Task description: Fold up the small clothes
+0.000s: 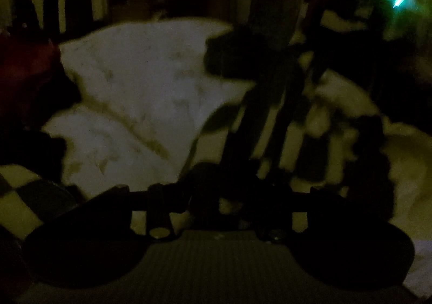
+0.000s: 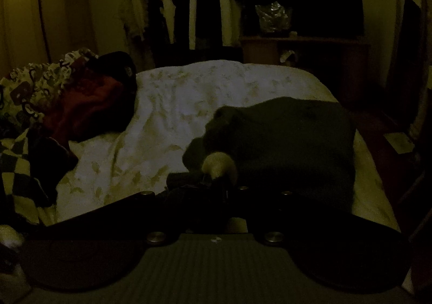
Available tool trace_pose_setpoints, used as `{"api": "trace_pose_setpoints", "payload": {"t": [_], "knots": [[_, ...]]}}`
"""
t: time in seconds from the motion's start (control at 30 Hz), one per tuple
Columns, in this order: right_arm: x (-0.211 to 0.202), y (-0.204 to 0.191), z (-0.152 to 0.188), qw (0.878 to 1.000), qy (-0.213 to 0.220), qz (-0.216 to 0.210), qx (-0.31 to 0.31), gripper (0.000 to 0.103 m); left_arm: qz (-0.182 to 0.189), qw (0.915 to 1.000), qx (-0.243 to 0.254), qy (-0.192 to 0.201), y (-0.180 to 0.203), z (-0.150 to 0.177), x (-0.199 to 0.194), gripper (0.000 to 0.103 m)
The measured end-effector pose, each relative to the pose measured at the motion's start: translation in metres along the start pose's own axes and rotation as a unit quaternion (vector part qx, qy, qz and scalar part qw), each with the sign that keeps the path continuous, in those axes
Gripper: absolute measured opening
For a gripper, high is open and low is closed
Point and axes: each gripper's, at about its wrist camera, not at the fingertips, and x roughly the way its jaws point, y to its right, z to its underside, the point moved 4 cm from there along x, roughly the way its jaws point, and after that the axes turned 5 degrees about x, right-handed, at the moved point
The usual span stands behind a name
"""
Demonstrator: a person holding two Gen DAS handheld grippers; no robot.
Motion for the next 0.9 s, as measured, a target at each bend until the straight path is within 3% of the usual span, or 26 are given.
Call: {"api": "trace_pose_setpoints", "payload": {"t": [0.07,0.1,0.2,0.43,0.53,0.57,0.63,0.73,0.9], "knots": [[0.001,0.003,0.002,1.000,0.000,0.000,0.007,0.011,0.042,0.9991,-0.006,0.007,0.005,-0.003,-0.006,0.042],[0.002,0.004,0.003,1.000,0.001,0.000,0.011,0.011,0.054,0.9985,-0.002,-0.008,0.008,-0.001,-0.001,0.044],[0.002,0.004,0.004,1.000,0.003,0.000,0.015,0.011,0.018,0.9986,0.014,-0.049,0.012,0.011,0.024,0.042],[-0.001,0.004,0.004,1.000,0.003,-0.002,0.013,0.011,0.023,0.9971,-0.014,-0.071,0.000,0.026,0.051,0.041],[-0.001,0.004,0.005,1.000,0.003,-0.002,0.016,0.011,0.023,0.9962,-0.032,-0.077,-0.005,0.027,0.060,0.020],[-0.001,0.004,0.005,1.000,0.004,-0.001,0.015,0.011,0.031,0.9955,-0.039,-0.080,-0.005,0.027,0.064,0.007],[-0.001,0.005,0.005,1.000,0.002,0.000,0.015,0.011,0.041,0.9948,-0.050,-0.079,-0.003,0.026,0.063,0.007],[-0.003,0.006,0.004,1.000,0.002,0.000,0.015,0.011,0.017,0.9972,-0.050,-0.052,-0.008,0.015,0.048,0.006],[-0.010,0.003,-0.007,1.000,0.022,-0.007,0.018,0.011,-0.020,0.9962,-0.084,0.000,-0.055,-0.027,0.016,0.006]]}}
